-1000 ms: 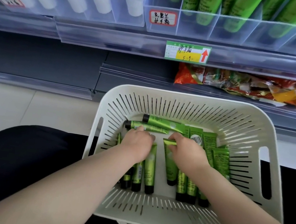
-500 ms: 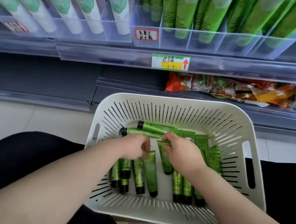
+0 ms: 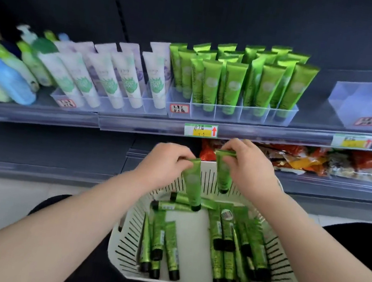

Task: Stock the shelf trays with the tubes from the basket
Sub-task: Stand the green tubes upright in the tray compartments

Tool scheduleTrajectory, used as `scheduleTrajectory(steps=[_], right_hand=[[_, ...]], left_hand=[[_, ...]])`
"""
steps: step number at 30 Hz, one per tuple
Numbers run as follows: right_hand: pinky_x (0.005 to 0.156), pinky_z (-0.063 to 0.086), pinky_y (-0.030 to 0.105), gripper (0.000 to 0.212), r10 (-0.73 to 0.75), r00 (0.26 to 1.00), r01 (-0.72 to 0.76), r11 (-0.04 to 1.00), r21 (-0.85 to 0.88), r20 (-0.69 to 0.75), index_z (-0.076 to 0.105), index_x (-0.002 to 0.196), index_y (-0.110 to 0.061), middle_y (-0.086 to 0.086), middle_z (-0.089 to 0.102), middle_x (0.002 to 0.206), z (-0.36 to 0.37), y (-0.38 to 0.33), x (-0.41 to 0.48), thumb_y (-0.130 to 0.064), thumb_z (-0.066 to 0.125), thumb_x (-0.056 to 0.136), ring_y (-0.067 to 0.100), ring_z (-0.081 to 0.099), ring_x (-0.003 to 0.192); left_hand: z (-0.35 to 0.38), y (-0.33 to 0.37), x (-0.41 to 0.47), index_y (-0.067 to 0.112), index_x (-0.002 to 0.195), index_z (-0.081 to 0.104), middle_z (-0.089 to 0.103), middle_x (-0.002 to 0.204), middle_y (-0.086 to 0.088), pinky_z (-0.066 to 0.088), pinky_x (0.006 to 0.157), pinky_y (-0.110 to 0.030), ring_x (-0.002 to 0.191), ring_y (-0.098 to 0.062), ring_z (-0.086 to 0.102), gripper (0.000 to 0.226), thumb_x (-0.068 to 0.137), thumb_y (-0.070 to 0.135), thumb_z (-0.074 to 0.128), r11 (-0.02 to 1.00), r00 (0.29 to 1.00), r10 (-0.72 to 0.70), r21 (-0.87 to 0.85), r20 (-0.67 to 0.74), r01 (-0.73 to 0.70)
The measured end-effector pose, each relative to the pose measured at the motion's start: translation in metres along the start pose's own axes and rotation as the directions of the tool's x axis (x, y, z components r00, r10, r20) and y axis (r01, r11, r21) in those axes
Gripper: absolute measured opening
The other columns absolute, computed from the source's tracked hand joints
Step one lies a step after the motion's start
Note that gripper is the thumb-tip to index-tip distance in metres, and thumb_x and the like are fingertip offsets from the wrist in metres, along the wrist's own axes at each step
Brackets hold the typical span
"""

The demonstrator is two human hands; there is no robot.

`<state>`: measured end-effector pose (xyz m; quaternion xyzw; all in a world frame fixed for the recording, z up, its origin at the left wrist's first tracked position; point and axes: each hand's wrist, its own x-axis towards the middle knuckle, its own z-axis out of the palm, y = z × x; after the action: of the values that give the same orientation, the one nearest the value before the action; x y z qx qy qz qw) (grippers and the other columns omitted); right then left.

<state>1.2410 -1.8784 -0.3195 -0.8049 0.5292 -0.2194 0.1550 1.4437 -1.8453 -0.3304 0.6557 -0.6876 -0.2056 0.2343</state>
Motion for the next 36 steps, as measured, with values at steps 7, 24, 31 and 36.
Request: scheduleTrajectory(steps=[7, 24, 31, 36], right_hand=[[0.081, 0.044, 0.041, 0.021, -0.129, 0.971, 0.110, 0.989, -0.101, -0.202, 0.060, 0.112, -0.019, 0.005, 0.063, 0.107, -0.061, -0.032, 0.042, -0.021, 0.056, 0.092, 0.028, 0.047, 0.099], [0.083, 0.043, 0.043, 0.023, -0.200, 0.952, 0.186, 0.979, -0.081, -0.231, 0.060, 0.115, -0.019, 0.002, 0.063, 0.107, -0.059, -0.050, 0.110, -0.023, 0.055, 0.094, 0.027, 0.044, 0.102], [0.083, 0.042, 0.042, 0.022, -0.224, 0.947, 0.211, 0.974, -0.078, -0.230, 0.060, 0.115, -0.021, -0.001, 0.063, 0.105, -0.055, -0.058, 0.122, -0.023, 0.055, 0.094, 0.024, 0.044, 0.101], [0.081, 0.041, 0.040, 0.023, -0.242, 0.924, 0.240, 0.970, -0.045, -0.296, 0.060, 0.116, -0.017, 0.002, 0.062, 0.106, -0.055, -0.079, 0.134, -0.020, 0.054, 0.094, 0.026, 0.045, 0.101]], left_hand=[[-0.089, 0.044, 0.046, 0.015, 0.104, 0.073, 0.069, 0.087, 0.001, 0.055, 0.084, -0.042, 0.085, -0.024, 0.069, 0.019, 0.087, 0.011, 0.065, 0.997, 0.929, 0.016, -0.066, -0.371, -0.043], [-0.125, 0.035, 0.151, 0.014, 0.110, 0.069, 0.066, 0.111, -0.007, 0.047, 0.080, -0.032, 0.103, -0.027, 0.058, 0.028, 0.090, 0.002, 0.054, 0.924, 0.921, 0.035, 0.363, -0.389, 0.119], [-0.119, 0.031, 0.157, 0.018, 0.116, 0.065, 0.063, 0.116, -0.004, 0.046, 0.075, -0.034, 0.102, -0.025, 0.057, 0.043, 0.087, -0.008, 0.046, 0.922, 0.912, 0.003, 0.355, -0.409, 0.157], [-0.135, 0.027, 0.140, 0.016, 0.114, 0.065, 0.059, 0.114, -0.006, 0.046, 0.074, -0.037, 0.103, -0.026, 0.055, 0.055, 0.077, -0.018, 0.043, 0.927, 0.896, 0.062, 0.358, -0.440, 0.111]])
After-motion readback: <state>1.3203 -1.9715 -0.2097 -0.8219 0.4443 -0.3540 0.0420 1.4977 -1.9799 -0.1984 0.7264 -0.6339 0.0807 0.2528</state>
